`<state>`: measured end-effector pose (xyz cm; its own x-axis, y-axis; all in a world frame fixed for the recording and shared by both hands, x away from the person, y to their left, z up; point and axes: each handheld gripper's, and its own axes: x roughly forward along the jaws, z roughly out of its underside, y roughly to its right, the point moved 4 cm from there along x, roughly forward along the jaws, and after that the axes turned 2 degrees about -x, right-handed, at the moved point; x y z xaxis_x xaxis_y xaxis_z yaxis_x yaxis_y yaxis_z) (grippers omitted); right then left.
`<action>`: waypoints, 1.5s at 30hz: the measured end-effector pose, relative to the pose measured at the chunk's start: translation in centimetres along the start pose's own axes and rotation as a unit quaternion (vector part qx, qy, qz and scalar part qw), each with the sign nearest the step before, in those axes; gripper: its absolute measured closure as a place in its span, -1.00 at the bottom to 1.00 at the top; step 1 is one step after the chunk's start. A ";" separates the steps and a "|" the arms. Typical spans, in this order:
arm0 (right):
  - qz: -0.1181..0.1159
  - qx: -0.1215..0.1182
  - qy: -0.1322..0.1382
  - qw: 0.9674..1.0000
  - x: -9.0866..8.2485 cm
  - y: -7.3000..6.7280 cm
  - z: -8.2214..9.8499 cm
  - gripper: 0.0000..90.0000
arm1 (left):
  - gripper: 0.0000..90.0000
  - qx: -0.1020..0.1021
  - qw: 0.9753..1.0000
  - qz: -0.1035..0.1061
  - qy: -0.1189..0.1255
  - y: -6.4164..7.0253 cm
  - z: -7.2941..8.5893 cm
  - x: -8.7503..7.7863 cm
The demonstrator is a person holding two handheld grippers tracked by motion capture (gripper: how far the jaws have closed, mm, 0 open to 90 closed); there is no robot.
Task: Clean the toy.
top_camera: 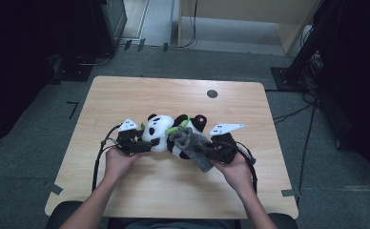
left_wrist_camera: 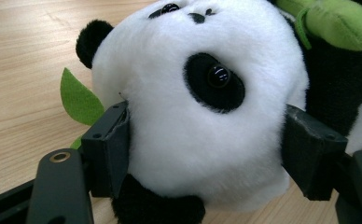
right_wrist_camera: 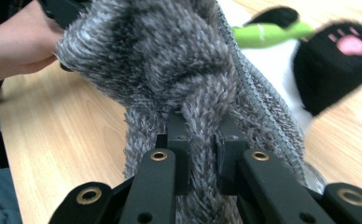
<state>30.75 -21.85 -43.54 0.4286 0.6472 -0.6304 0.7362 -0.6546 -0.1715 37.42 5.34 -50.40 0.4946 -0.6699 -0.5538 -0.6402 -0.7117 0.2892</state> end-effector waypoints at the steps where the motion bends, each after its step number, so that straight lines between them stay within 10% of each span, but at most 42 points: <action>1: -0.001 0.006 0.002 1.000 -0.1 0.2 0.3 0.81 | -0.42 0.000 1.000 0.000 0.000 0.0 0.0 0.0; 11: 0.005 0.056 -0.013 0.998 1.1 2.1 2.9 0.81 | -0.42 0.001 1.000 -0.002 -0.004 0.0 0.1 0.0; 32: 0.025 0.059 -0.043 0.997 2.4 4.8 5.1 0.79 | -0.42 -0.001 1.000 0.003 0.000 -0.2 0.0 0.0; 45: 0.013 0.050 0.041 0.998 -1.6 3.5 1.5 0.80 | -0.42 -0.001 1.000 0.001 0.002 -0.1 0.0 0.0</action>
<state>31.85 -25.80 -44.27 0.4923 0.6562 -0.5719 0.6701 -0.7051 -0.2321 37.50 5.44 -50.45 0.4949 -0.6726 -0.5502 -0.6408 -0.7101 0.2918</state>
